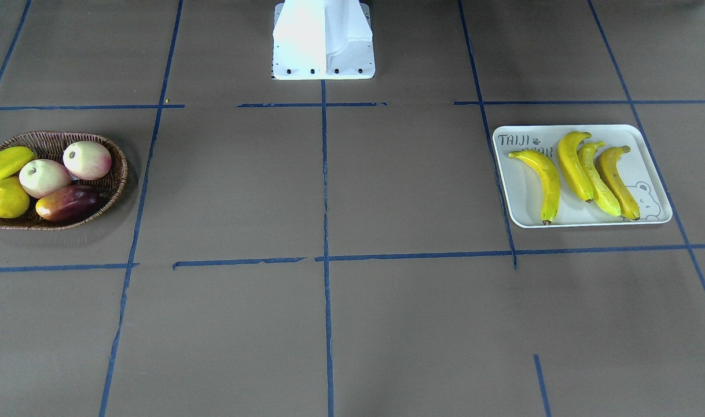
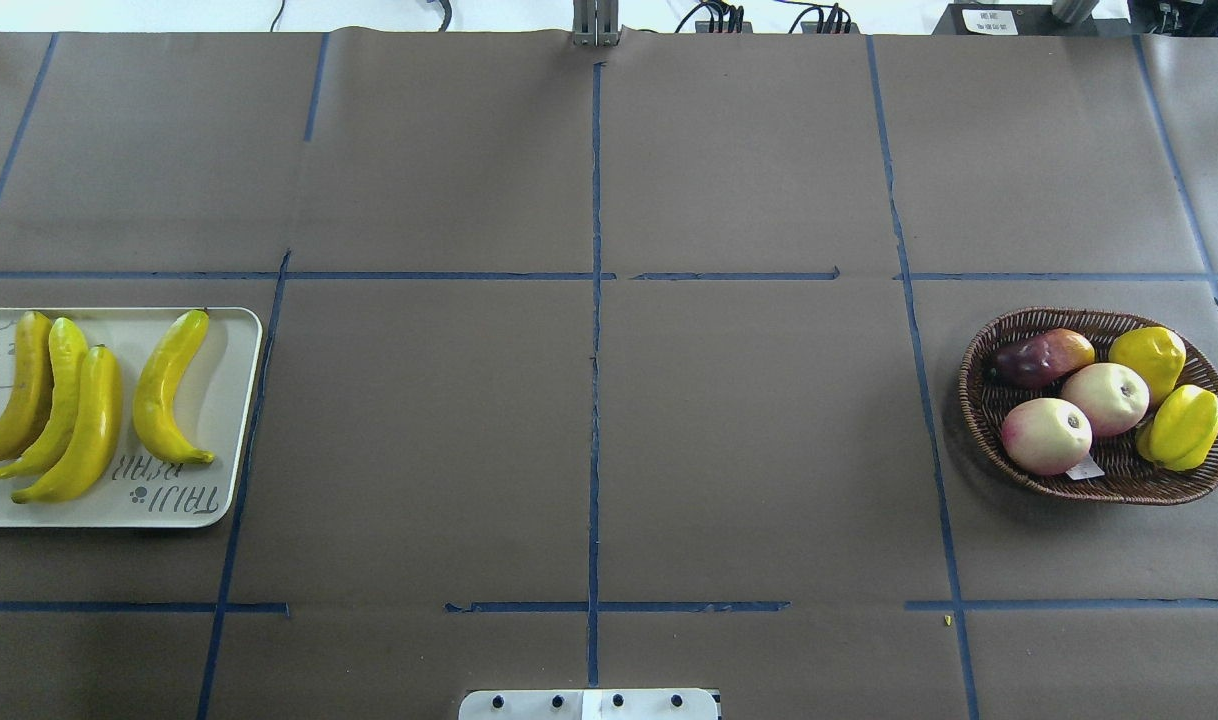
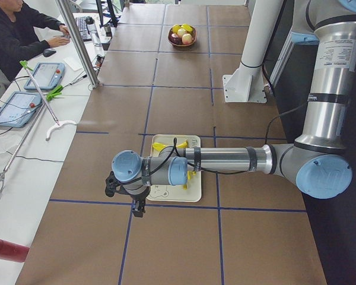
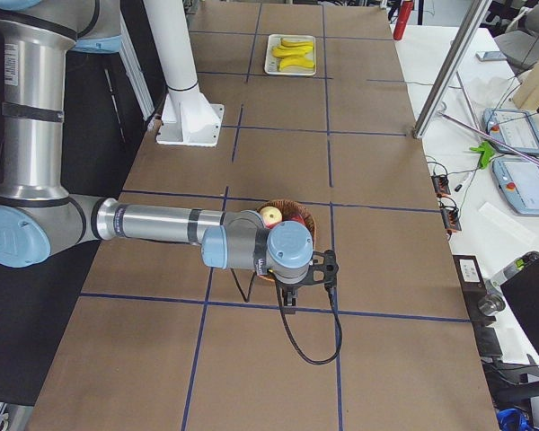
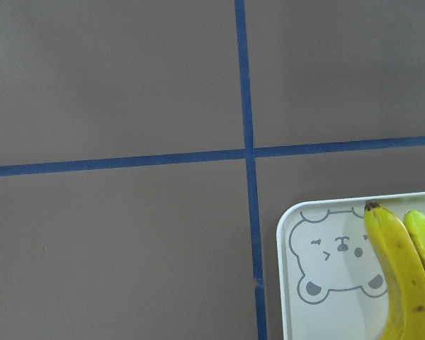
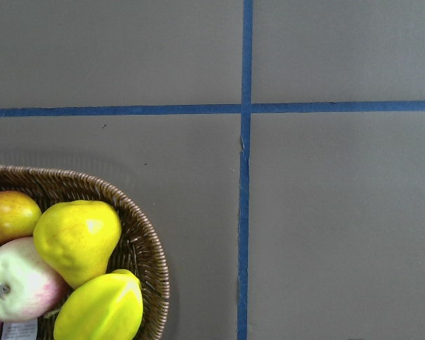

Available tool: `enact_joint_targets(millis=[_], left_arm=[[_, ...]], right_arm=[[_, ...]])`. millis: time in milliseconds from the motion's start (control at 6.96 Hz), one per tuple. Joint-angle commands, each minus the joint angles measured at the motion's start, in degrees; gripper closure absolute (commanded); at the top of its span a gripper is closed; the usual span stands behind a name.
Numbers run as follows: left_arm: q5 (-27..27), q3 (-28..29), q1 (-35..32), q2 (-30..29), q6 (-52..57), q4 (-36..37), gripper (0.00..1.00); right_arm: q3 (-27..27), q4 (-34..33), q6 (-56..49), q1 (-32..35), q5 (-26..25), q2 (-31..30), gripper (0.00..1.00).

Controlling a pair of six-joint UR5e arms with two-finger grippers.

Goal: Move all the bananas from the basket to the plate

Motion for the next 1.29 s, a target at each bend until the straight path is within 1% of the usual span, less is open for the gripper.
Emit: enact_joint_targets(millis=[0, 431, 1149], left_arm=[[-0.1, 0.0, 0.1, -0.1, -0.4, -0.2, 0.00], [-0.1, 0.0, 0.1, -0.1, -0.7, -0.3, 0.00], [0.0, 0.0, 0.1, -0.1, -0.6, -0.5, 0.00]], right_arm=[[0.0, -1.2, 0.0, 0.2, -1.5, 0.7, 0.00], [-0.2, -1.1, -0.1, 0.2, -3.6, 0.8, 0.00], [-0.1, -0.8, -0.1, 0.2, -3.6, 0.6, 0.00]])
